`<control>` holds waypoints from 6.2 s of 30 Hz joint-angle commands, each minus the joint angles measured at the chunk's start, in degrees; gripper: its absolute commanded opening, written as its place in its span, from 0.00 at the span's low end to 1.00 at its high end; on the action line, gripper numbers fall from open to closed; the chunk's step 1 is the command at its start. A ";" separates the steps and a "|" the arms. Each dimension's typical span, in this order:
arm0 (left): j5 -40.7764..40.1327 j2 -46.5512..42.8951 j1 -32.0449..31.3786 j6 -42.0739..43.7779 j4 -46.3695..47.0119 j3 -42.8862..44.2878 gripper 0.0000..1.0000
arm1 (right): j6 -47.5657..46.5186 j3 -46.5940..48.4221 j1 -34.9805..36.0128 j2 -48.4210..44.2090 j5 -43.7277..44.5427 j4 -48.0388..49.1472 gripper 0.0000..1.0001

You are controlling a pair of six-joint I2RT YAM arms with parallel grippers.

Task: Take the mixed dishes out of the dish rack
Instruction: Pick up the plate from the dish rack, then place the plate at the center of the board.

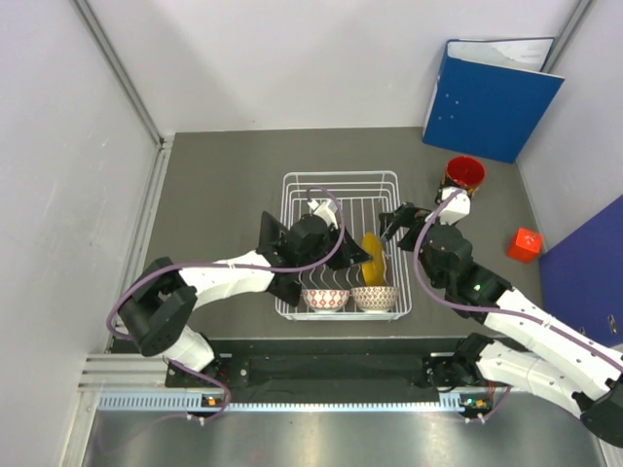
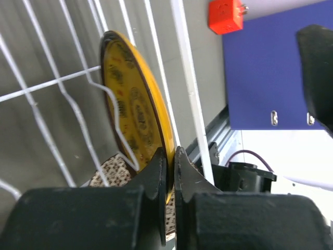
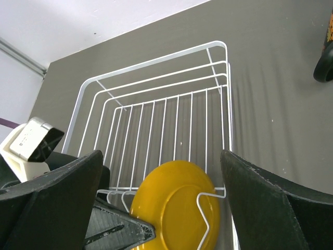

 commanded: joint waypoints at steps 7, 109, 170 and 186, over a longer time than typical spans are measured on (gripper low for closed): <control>-1.62 -5.61 0.61 4.55 0.58 0.93 0.00 | -0.23 -0.18 0.66 -1.67 0.05 0.20 0.94; -43.45 -16.51 -26.11 120.40 -4.00 2.69 0.00 | -5.24 26.10 -16.21 18.72 -47.24 -19.67 0.00; -35.46 -24.77 7.11 37.52 -20.17 8.84 0.99 | 19.28 70.04 -35.81 82.52 -39.85 -1.73 0.00; -34.49 -22.31 7.20 34.88 -21.84 9.63 0.99 | 14.10 72.68 -35.20 86.04 -38.35 -12.11 0.26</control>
